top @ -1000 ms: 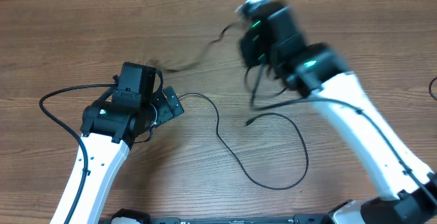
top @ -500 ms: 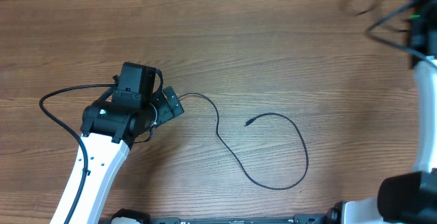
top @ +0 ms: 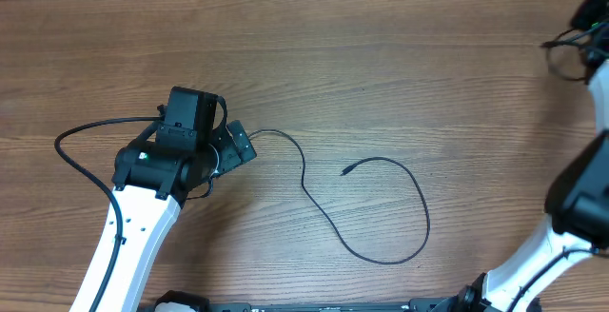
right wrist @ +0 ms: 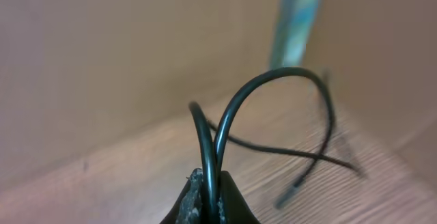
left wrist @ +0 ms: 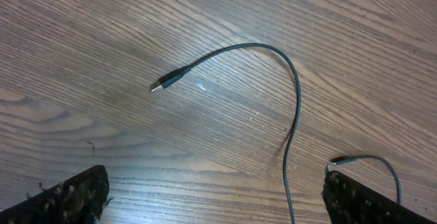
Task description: Untangle cables
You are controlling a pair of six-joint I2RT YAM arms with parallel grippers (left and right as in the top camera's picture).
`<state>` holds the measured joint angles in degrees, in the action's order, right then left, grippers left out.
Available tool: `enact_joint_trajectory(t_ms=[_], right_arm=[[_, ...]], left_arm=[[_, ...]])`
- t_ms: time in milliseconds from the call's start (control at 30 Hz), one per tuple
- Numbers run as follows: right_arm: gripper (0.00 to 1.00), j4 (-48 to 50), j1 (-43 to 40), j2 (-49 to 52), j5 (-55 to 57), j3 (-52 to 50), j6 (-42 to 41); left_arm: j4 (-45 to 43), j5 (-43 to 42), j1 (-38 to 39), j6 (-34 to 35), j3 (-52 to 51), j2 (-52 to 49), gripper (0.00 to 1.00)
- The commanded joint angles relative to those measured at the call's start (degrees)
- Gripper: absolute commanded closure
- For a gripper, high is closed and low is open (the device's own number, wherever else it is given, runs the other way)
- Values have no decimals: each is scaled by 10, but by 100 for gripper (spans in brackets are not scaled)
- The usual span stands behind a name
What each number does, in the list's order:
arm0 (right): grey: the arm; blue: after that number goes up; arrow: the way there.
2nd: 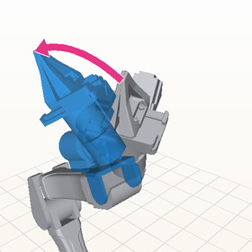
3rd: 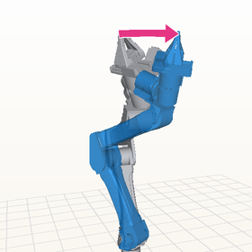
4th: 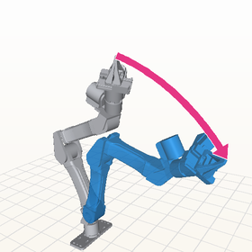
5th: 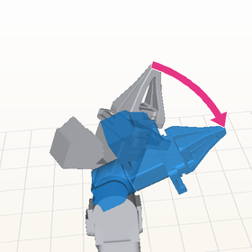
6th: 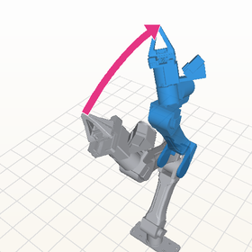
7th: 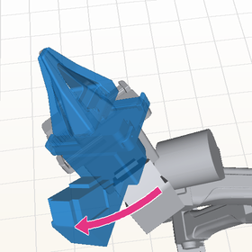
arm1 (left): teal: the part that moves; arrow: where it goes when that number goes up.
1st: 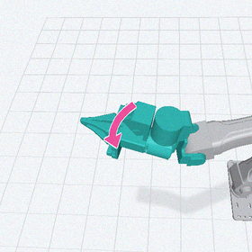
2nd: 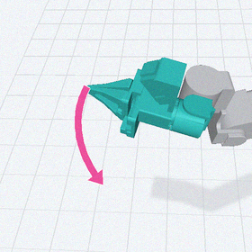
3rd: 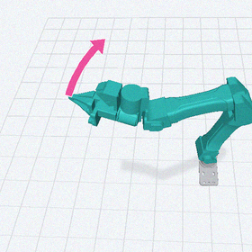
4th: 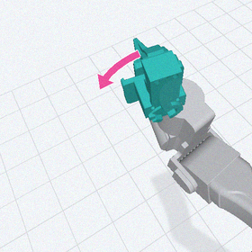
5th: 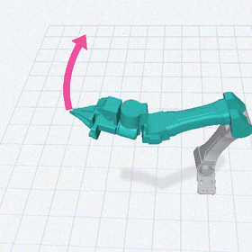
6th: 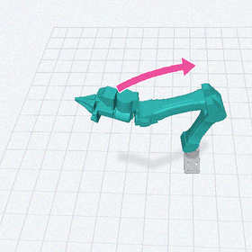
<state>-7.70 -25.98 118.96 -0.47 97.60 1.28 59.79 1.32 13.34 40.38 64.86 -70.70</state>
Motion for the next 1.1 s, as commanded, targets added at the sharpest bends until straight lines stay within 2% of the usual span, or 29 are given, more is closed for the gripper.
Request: enact_joint_trajectory(t_ms=[0,200,233,300,367,400,533,667,800,1067], right_arm=[[96,24,26,21,-40,8,9],[96,74,64,38,-35,8,7],[92,87,66,39,-33,8,4],[72,99,68,42,-33,8,3],[40,87,69,43,-33,8,3],[0,75,69,43,-33,8,3],[0,10,69,31,-33,8,-21],[0,-70,68,-18,-40,8,-113],[0,-192,68,-89,-78,8,-122],[0,-492,71,-186,-294,8,-120]], left_arm=[[0,6,-2,8,-2,10,0],[0,6,-2,8,-2,10,1],[0,6,-2,8,-2,10,0],[0,6,-2,8,-2,10,1],[0,6,-2,8,-2,10,0],[0,6,-2,8,-2,10,1],[0,6,-2,8,-2,10,1],[0,6,-2,8,-2,10,0],[0,6,-2,8,-2,10,0],[0,6,-2,8,-2,10,1]])
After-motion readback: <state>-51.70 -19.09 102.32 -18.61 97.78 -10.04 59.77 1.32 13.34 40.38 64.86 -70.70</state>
